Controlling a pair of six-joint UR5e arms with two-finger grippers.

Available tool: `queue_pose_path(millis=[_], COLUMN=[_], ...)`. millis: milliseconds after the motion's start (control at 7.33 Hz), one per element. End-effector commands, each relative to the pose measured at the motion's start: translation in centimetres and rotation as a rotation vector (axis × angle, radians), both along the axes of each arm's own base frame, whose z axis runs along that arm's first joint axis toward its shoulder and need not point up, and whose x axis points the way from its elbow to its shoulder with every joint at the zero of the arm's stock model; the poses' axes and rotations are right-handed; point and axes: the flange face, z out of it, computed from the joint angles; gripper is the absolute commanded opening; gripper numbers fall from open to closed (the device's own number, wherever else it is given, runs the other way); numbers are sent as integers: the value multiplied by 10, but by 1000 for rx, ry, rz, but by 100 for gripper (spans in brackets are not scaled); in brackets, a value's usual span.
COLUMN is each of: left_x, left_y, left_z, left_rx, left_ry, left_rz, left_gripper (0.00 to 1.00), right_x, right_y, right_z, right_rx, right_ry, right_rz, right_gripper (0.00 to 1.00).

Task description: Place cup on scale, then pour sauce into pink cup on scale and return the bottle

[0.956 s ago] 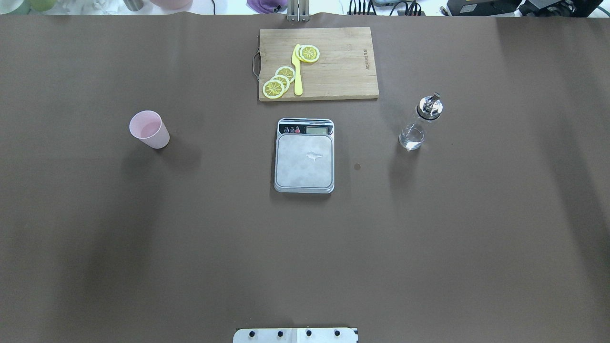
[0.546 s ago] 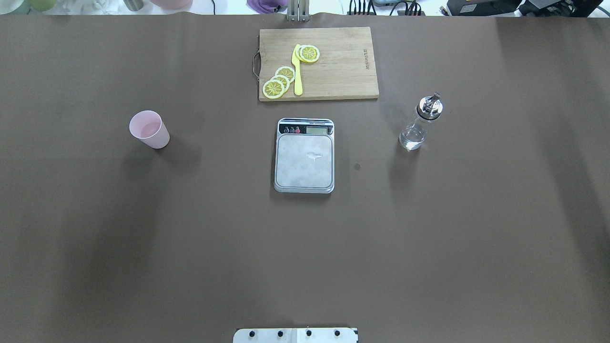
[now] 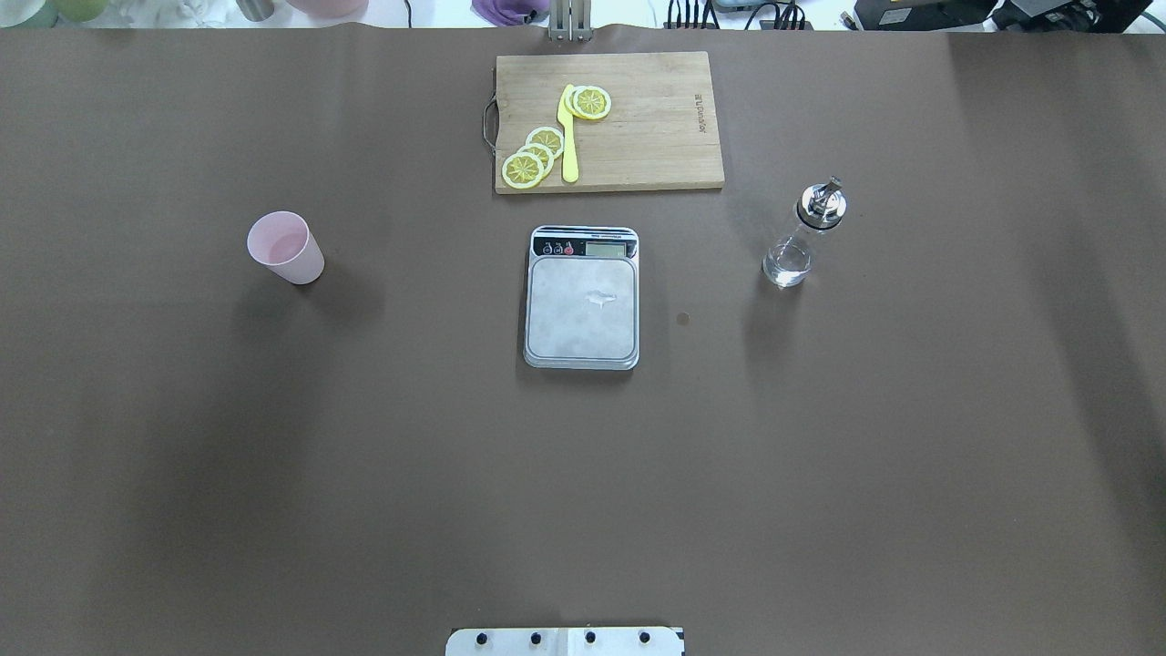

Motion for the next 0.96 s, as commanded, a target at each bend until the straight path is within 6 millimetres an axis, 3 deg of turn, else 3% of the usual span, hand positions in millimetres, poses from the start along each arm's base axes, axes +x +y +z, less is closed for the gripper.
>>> queue_pose_path(millis=[0,273,410,819], left_x=[37,120,175,297], left_y=[-17,-26,-28,-19], left_z=[-51,-141,-174,-194], left_rx=[-18,-84,-124,-154], left_ry=[29,109,140,53], left_rz=[-49,-133,-133,-156], left_gripper=[98,98,98,97], right_x=[-1,-1,-1,-1], right_y=[1,0,1,0], right_z=[-2,-4,-4,-4], right_rx=[2,10,10,8], right_ry=[-17,-17,-17,-17], right_rz=[-1,-2,-2,-1], right_gripper=[100,100,100,100])
